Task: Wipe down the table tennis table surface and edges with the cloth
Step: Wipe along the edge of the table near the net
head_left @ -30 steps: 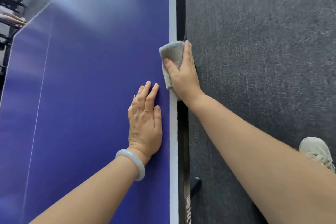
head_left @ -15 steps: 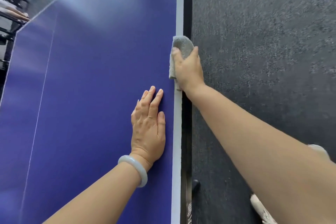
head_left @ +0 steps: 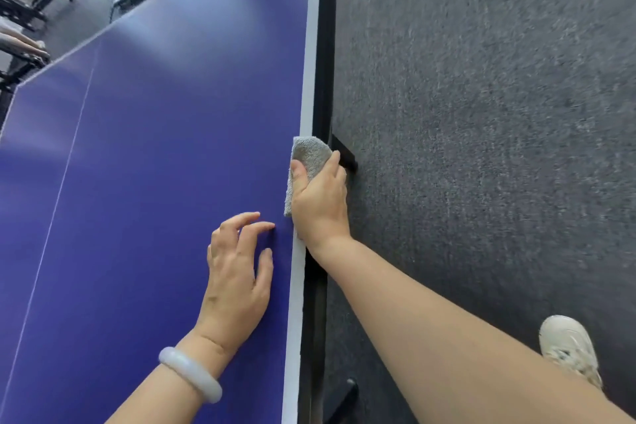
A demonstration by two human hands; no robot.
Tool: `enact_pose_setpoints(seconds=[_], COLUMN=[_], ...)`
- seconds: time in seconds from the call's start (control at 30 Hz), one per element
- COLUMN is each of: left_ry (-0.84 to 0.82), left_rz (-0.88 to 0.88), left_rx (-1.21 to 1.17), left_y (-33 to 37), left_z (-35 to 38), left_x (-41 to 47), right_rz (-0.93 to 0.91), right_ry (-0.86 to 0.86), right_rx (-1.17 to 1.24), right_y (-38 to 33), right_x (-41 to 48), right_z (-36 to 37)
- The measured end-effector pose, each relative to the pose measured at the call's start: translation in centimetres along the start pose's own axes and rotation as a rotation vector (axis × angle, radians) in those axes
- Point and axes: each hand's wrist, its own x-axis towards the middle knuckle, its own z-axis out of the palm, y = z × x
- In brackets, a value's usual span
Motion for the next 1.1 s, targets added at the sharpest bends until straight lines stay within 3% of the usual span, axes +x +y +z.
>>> enact_pose_setpoints(seconds=[0.1,0.27,0.5,0.77,0.97,1.1], left_ry=[0.051,0.07,0.106,0.106,0.098,0.101], left_rz=[0.008,-0.148,-0.183,-0.193,-0.196,-0.202], left_rx=[0.064,0.0,-0.077,-0.058,-0.058,-0.064], left_y=[0.4,2.0,1.7,1.9,2.1,2.2], left_z=[-0.1,1.8,2.9,2.9,2.9,2.7], left_x=[6.2,15.8,16.8,16.9,16.9,16.8], right_rz=[-0.014,-0.09,-0.301,-0.132,-0.185,-0.172], right_ry=[-0.012,-0.021,-0.112,-0.083,-0.096,-0.131], right_rx=[-0.015,-0.073,-0.054,0.092,0.279,0.181], right_y=[0.0,-0.3,-1.2,-8.0,0.2,1.1], right_x=[0.2,0.3,2.8,16.9,2.9,0.5], right_z=[-0.1,-0.3,-1.7,-2.9,-1.3,-1.1])
